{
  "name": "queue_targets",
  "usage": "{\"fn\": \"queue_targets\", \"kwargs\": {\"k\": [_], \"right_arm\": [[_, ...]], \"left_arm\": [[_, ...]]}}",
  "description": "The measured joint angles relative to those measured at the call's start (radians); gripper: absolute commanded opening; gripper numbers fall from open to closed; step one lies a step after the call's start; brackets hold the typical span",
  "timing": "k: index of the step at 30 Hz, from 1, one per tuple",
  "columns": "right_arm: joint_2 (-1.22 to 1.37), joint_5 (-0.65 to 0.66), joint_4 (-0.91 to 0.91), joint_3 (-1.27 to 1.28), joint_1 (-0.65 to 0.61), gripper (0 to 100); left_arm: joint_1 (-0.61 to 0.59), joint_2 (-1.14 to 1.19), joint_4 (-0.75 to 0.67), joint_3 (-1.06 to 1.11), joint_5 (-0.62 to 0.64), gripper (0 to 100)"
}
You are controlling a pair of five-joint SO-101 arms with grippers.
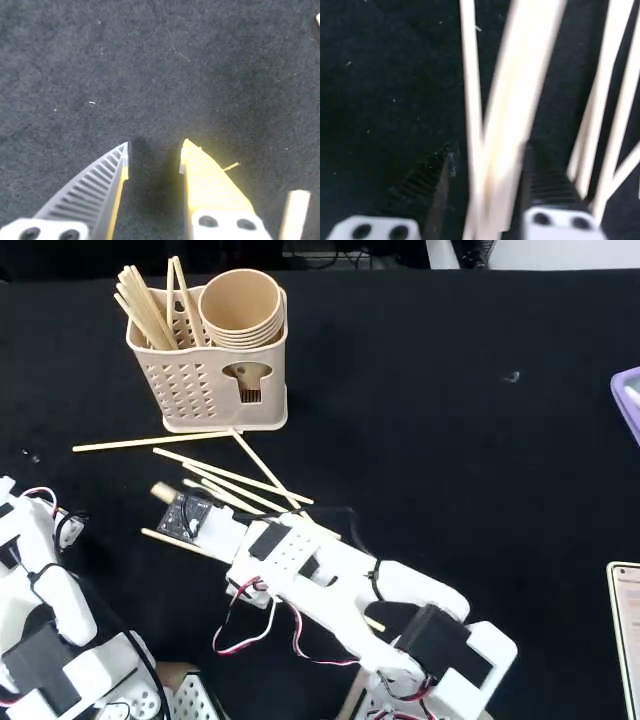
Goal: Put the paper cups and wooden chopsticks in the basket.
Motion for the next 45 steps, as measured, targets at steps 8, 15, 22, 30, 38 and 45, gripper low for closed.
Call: {"fn": "queue_targets", "kwargs": {"k": [8, 15, 22, 30, 38, 45], "right_arm": [[-0.106, 0.000, 0.032, 0.008, 0.003, 1.0], [-0.222, 0.002, 0.048, 0.046, 0.003, 1.1], [-0.163, 0.002, 0.048, 0.061, 0.003, 19.4], [-0.066, 0.002, 0.051, 0.060, -0.002, 13.5], [-0.110, 0.000, 0.138, 0.015, 0.000, 1.1], [-0.262, 0.002, 0.178, 0.012, 0.000, 1.0]], "left_arm": [[0.000, 0.000, 0.000, 0.000, 0.000, 18], [0.000, 0.000, 0.000, 0.000, 0.000, 18], [0.000, 0.000, 0.000, 0.000, 0.000, 18], [0.000, 0.000, 0.000, 0.000, 0.000, 18], [0.000, 0.000, 0.000, 0.000, 0.000, 18], [0.000, 0.000, 0.000, 0.000, 0.000, 18]]}}
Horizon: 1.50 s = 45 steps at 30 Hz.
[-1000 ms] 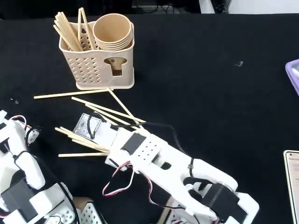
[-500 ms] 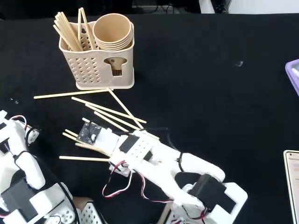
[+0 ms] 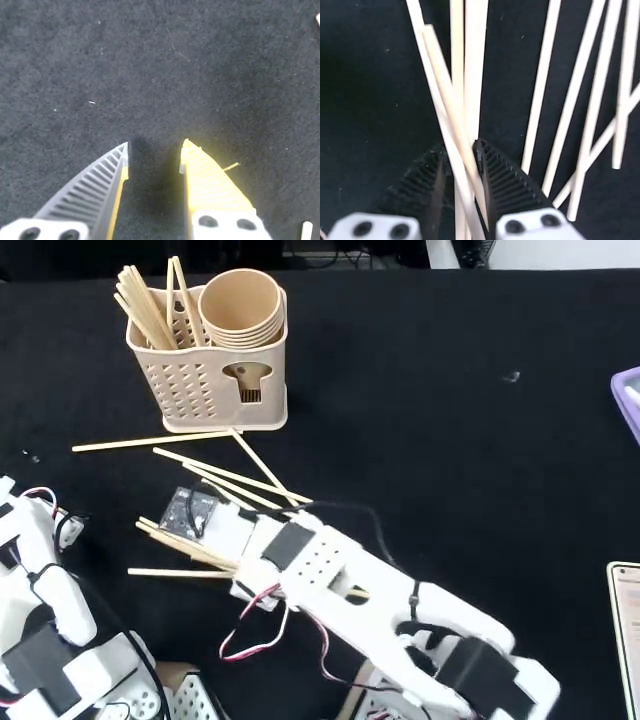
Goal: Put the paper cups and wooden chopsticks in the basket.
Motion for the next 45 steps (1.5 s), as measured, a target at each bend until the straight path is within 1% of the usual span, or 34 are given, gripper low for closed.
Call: {"fn": "queue_targets", "kwargs": {"k": [5, 8, 12, 14, 17, 20, 23, 29, 31, 35, 40, 43, 45], "right_arm": [[-0.052, 0.000, 0.000, 0.000, 0.002, 1.1], [-0.052, 0.000, 0.000, 0.000, 0.040, 2.2], [0.006, 0.000, 0.040, 0.000, 0.081, 14.6], [0.054, 0.000, 0.081, 0.000, 0.091, 18.1], [0.083, 0.000, 0.158, 0.000, 0.086, 16.3], [0.078, 0.000, 0.192, 0.000, 0.084, 15.5], [0.034, 0.000, 0.183, 0.000, 0.064, 16.2], [0.008, -0.002, 0.025, 0.000, 0.066, 22.4], [0.041, -0.035, -0.021, 0.000, 0.066, 24.0], [0.152, -0.117, -0.123, -0.002, 0.060, 23.1], [0.275, -0.138, -0.160, -0.063, 0.000, 20.3], [0.318, -0.140, -0.199, -0.068, -0.003, 15.4], [0.328, -0.140, -0.204, -0.074, -0.003, 9.6]], "left_arm": [[0.000, 0.000, 0.000, 0.000, 0.000, 18], [0.000, 0.000, 0.000, 0.000, 0.000, 18], [0.000, 0.000, 0.000, 0.000, 0.000, 18], [0.000, 0.000, 0.000, 0.000, 0.000, 18], [0.000, 0.000, 0.000, 0.000, 0.000, 18], [0.000, 0.000, 0.000, 0.000, 0.000, 18], [0.000, 0.000, 0.000, 0.000, 0.000, 18], [0.000, 0.000, 0.000, 0.000, 0.000, 18], [0.000, 0.000, 0.000, 0.000, 0.000, 18], [0.000, 0.000, 0.000, 0.000, 0.000, 18], [0.000, 0.000, 0.000, 0.000, 0.000, 18], [0.000, 0.000, 0.000, 0.000, 0.000, 18], [0.000, 0.000, 0.000, 0.000, 0.000, 18]]}}
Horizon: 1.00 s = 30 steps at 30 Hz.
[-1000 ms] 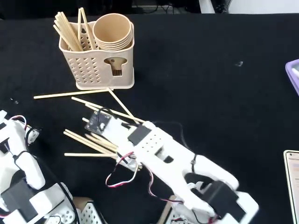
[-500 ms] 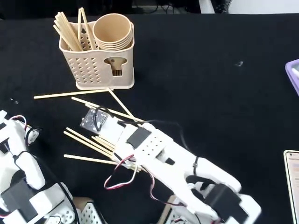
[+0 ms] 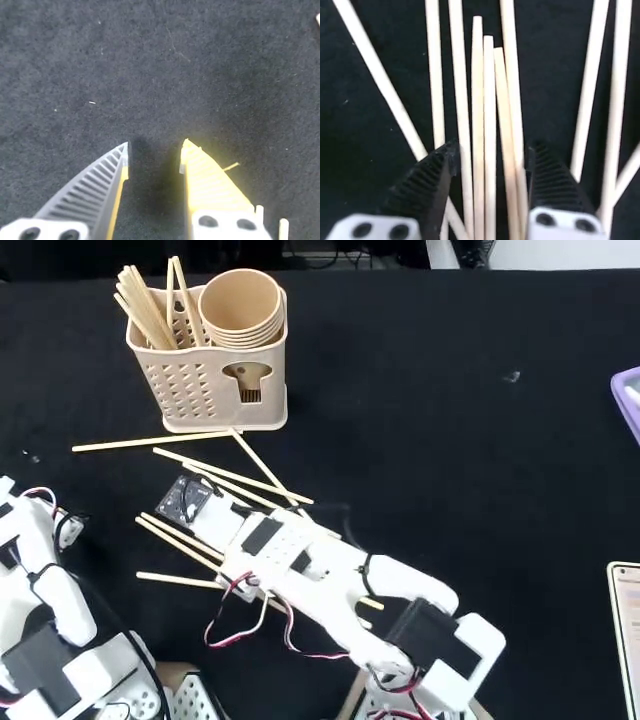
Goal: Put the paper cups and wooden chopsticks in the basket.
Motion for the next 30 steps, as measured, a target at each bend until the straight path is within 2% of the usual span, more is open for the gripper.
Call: {"fn": "queue_targets", "kwargs": {"k": [3, 16, 25, 30], "right_arm": [[0.002, 0.000, -0.008, -0.005, 0.006, 0.6], [-0.014, 0.002, -0.011, -0.005, 0.098, 1.1], [-0.344, 0.000, -0.009, 0.169, 0.100, 1.1], [-0.514, 0.000, -0.008, 0.186, 0.100, 1.1]], "left_arm": [[0.000, 0.000, 0.000, 0.000, 0.000, 18], [0.000, 0.000, 0.000, 0.000, 0.000, 18], [0.000, 0.000, -0.002, 0.000, 0.000, 18], [0.000, 0.000, -0.025, 0.000, 0.000, 18]]}}
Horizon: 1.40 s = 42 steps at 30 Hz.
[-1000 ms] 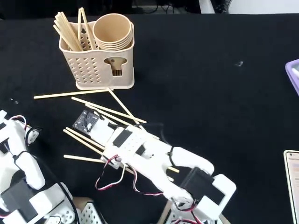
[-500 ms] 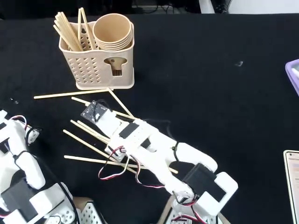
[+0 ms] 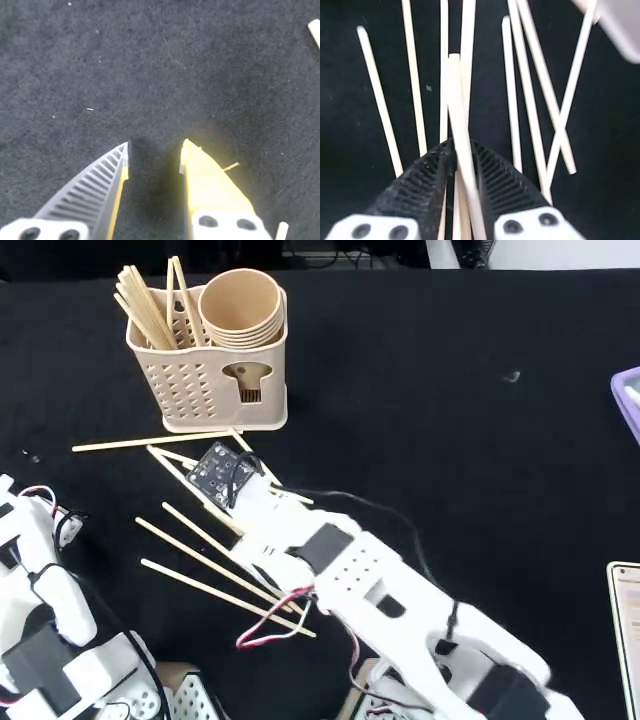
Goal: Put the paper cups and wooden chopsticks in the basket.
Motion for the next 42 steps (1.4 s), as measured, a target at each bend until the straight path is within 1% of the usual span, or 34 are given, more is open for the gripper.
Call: {"fn": "queue_targets", "kwargs": {"k": [5, 7, 12, 20, 24, 29, 33, 35, 37, 42], "right_arm": [[-0.048, 0.003, 0.000, 0.000, 0.000, 1.1], [-0.048, 0.029, 0.000, -0.015, 0.000, 1.1], [-0.048, 0.069, 0.000, -0.161, 0.000, 1.1], [-0.048, 0.077, -0.006, -0.417, 0.000, 1.1], [-0.048, 0.064, -0.109, -0.486, 0.000, 1.1], [-0.041, -0.012, -0.353, -0.502, 0.000, 1.1], [0.060, -0.020, -0.582, -0.560, 0.005, 1.1], [0.146, -0.020, -0.657, -0.621, 0.021, 1.1], [0.245, -0.021, -0.695, -0.706, 0.043, 1.1], [0.489, -0.028, -0.712, -0.990, 0.098, 1.1]], "left_arm": [[0.000, 0.000, 0.000, 0.000, 0.000, 18], [0.000, 0.000, 0.000, 0.000, 0.000, 18], [0.000, 0.000, 0.000, 0.000, 0.000, 18], [0.000, 0.000, 0.000, 0.000, 0.000, 18], [0.000, 0.000, 0.000, 0.000, 0.000, 18], [0.000, 0.000, 0.000, 0.000, 0.000, 18], [0.000, 0.000, -0.005, 0.015, 0.000, 18], [0.000, 0.000, -0.005, 0.028, 0.000, 18], [0.000, 0.000, -0.006, 0.028, 0.000, 18], [0.002, 0.000, -0.006, 0.028, 0.000, 18]]}}
